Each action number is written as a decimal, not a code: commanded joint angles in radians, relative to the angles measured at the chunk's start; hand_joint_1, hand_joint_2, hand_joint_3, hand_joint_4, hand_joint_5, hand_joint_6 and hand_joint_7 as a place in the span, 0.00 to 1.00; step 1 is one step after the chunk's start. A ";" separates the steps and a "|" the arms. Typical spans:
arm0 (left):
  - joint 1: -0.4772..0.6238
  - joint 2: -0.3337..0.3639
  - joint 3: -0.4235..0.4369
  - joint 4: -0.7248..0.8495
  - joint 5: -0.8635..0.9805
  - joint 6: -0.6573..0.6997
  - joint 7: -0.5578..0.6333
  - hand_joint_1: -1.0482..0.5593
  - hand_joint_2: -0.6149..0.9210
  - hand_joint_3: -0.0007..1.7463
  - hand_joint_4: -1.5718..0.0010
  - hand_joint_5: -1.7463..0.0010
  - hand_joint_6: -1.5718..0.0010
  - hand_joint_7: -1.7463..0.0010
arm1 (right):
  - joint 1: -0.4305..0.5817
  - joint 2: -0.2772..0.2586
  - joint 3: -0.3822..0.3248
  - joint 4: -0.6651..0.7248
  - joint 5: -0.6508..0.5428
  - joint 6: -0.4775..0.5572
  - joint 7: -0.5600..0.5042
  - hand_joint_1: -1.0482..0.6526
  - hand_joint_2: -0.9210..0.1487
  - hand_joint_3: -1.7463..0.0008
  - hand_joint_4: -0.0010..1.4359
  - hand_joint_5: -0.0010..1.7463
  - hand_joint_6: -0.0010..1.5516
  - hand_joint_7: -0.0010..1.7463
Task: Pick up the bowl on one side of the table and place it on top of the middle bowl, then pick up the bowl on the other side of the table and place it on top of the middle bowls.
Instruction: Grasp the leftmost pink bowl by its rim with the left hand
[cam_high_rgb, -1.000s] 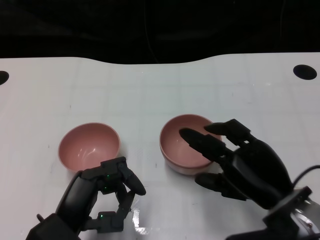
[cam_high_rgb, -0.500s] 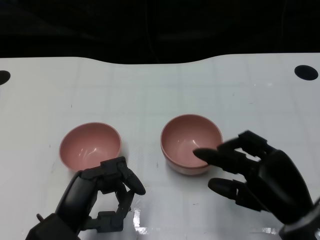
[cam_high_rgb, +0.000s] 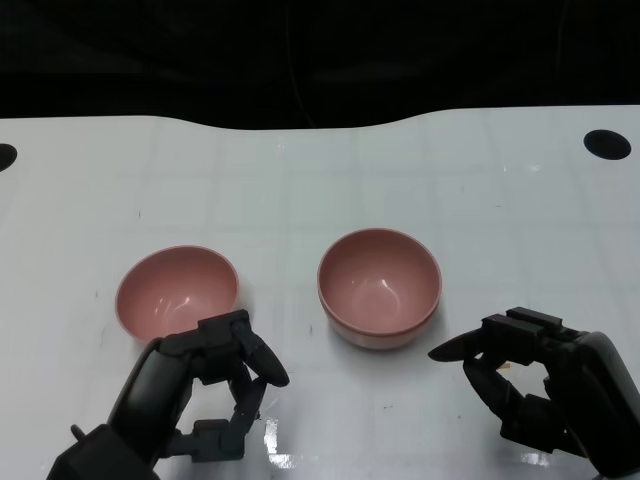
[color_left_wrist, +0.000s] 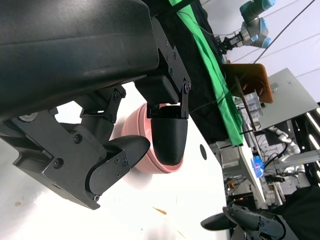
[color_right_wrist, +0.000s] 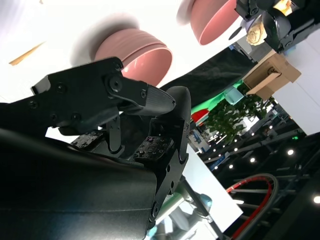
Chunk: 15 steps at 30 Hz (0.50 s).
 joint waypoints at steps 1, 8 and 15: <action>0.005 0.015 0.010 -0.002 -0.014 -0.004 0.002 0.56 0.67 0.70 0.51 0.04 0.50 0.29 | 0.013 0.009 -0.023 0.004 0.020 -0.016 0.017 0.54 0.47 0.38 0.56 0.80 0.55 0.56; 0.008 0.012 0.012 -0.002 -0.027 0.003 0.001 0.55 0.68 0.69 0.51 0.05 0.50 0.29 | 0.024 0.032 -0.039 0.022 0.060 -0.043 0.052 0.57 0.53 0.30 0.57 0.89 0.57 0.56; 0.004 0.009 0.013 -0.015 -0.032 0.011 0.006 0.55 0.69 0.68 0.51 0.03 0.50 0.28 | 0.040 0.047 -0.057 0.000 0.238 0.024 0.221 0.61 0.69 0.05 0.64 1.00 0.55 0.79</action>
